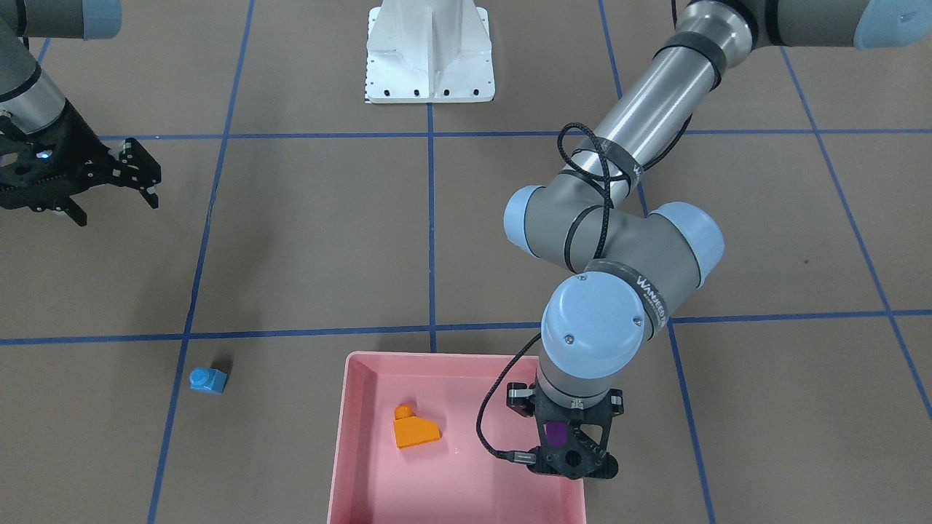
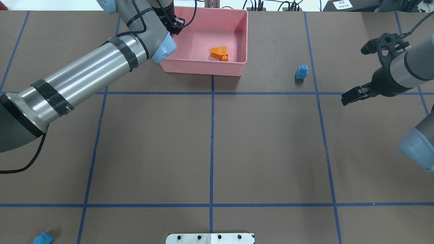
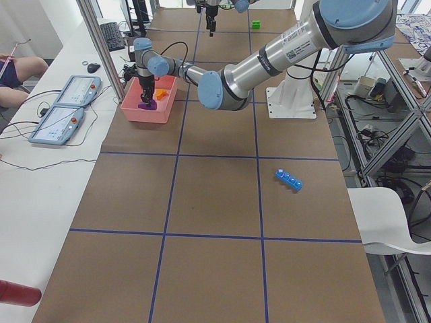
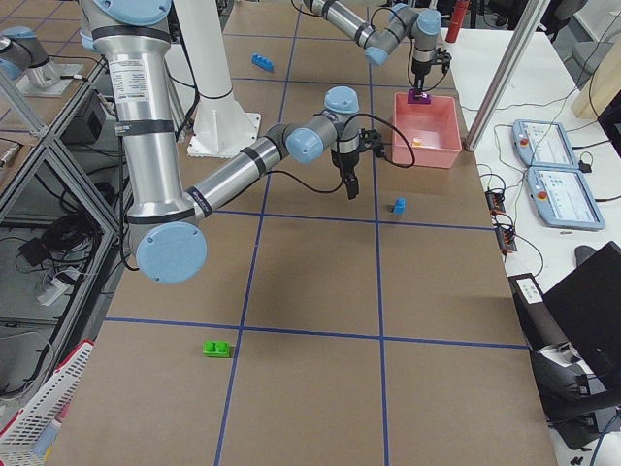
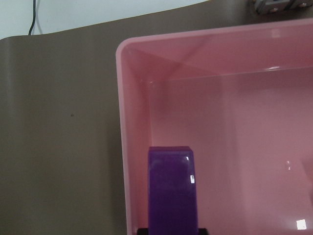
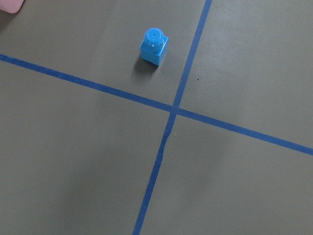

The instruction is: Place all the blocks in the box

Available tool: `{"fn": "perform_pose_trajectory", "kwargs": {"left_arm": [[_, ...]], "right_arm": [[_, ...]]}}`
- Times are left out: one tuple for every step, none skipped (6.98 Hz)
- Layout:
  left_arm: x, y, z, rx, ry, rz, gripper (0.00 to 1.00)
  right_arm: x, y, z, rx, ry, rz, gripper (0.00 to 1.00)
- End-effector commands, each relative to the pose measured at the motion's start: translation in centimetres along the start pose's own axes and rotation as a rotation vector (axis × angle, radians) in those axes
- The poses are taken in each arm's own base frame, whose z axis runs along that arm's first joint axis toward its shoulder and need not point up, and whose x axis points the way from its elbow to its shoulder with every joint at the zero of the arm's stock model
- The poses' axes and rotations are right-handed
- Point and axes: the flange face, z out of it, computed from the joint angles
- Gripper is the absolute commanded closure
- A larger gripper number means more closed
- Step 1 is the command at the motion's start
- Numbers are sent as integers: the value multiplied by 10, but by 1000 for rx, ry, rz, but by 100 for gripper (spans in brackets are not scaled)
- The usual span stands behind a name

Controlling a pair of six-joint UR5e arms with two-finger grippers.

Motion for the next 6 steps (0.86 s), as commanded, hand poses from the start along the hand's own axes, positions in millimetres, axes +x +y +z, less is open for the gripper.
{"fn": "perform_pose_trajectory", "kwargs": {"left_arm": [[-4,7,5,-16,20,4,11],[-11,16,4,-4,30,12,1],[-18,22,0,4,43,17,0],[-33,20,-12,-17,94,6,0],[-63,27,-17,-24,133,48,0],[-109,51,-9,-11,134,96,0]], "right_arm": [[1,0,2,-3,2,0,0],[3,0,5,-9,5,6,0],[6,-1,10,-18,11,10,0],[0,-19,18,-18,11,10,0],[-7,-48,34,-23,17,15,0],[-15,-77,50,-34,23,20,0]]}}
